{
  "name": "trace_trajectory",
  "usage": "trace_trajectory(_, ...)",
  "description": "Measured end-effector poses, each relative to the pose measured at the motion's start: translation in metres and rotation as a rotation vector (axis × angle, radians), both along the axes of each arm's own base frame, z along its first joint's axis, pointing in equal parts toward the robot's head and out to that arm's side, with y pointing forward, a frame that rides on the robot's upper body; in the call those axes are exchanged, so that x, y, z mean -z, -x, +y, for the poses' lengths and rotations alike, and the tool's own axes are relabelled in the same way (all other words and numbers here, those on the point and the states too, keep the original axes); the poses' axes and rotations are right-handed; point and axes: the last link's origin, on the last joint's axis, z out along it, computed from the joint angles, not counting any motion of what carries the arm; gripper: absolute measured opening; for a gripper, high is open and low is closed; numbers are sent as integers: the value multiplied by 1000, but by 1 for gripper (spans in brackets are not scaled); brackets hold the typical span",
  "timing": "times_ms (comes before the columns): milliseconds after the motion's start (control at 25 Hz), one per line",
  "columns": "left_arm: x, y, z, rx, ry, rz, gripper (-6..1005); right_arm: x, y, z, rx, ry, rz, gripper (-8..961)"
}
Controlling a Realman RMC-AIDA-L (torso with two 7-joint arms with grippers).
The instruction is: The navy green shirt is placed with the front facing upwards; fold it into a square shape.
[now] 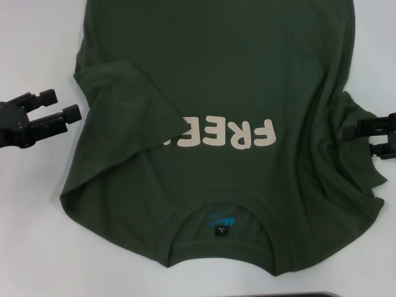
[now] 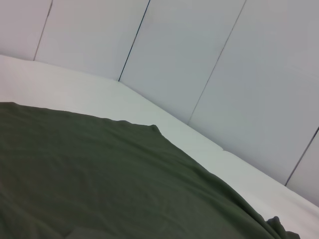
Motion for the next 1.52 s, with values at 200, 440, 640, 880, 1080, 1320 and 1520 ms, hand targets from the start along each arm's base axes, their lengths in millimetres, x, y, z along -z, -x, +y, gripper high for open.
trace_trajectory(200,0,1,-1,-1,-1,2,841,0,1,1,0,-8,5,752)
trace_trajectory(440,-3,0,1,-7,-7,-9,841,-6,0,3,-3,-20,-2,734)
trace_trajectory(640,-1,0,0,-9,-3,-12,841,-5,-2,3,7,-31,-6,719)
trace_trajectory(880,-1,1,-2,-15,-6,-15,841,1,1,1,-13,-8,5,701)
trace_trajectory(1080,-1,1,-2,-14,-5,-16,841,-1,4,-1,-29,2,16,445)
trace_trajectory(1320,-1,1,-2,-13,-3,-19,841,-4,1,-3,-24,0,15,230)
trace_trajectory(1520,-1,1,-2,-14,-2,-20,841,-5,-1,-5,-18,-1,13,31)
